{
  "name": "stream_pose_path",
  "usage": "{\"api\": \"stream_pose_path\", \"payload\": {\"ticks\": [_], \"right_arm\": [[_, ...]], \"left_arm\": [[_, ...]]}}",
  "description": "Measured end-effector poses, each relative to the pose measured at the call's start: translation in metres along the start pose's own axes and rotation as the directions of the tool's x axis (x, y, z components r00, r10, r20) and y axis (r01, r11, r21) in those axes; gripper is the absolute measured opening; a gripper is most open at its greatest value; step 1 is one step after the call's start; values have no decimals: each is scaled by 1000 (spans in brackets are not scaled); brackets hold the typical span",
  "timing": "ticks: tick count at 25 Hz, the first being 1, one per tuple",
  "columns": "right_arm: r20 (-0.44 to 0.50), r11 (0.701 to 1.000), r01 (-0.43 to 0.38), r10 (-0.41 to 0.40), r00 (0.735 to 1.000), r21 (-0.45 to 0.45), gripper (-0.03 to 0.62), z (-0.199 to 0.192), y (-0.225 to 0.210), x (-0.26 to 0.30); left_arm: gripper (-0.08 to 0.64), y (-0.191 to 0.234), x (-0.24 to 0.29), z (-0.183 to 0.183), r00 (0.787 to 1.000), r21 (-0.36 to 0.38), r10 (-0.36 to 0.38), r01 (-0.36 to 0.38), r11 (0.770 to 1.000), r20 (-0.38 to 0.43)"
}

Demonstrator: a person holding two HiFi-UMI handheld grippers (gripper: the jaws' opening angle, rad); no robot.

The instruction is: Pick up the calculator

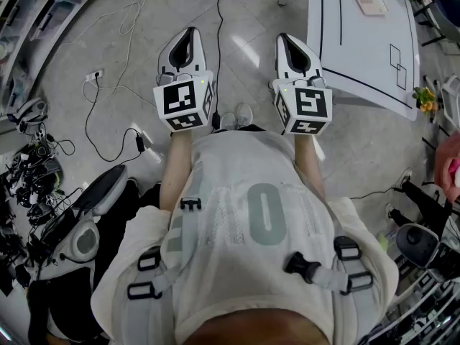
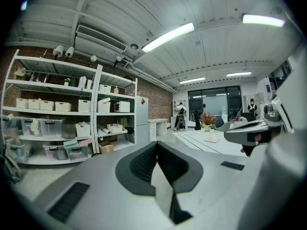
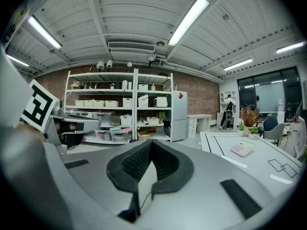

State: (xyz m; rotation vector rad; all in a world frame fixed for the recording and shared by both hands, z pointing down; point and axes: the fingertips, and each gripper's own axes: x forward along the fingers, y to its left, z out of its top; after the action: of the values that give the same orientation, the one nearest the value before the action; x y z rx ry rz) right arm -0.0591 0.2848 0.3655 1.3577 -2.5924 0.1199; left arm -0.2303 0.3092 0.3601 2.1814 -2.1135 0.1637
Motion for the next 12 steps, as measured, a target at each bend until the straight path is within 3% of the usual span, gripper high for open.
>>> {"api": "stream_pose_path", "payload": {"ticks": [12], "right_arm": [[-6,999,-18,18,1000,27,5,-7,-18,9]], "left_arm": [[21,-5,18,-2,1000,-3,9,-10,1000,-9]]}}
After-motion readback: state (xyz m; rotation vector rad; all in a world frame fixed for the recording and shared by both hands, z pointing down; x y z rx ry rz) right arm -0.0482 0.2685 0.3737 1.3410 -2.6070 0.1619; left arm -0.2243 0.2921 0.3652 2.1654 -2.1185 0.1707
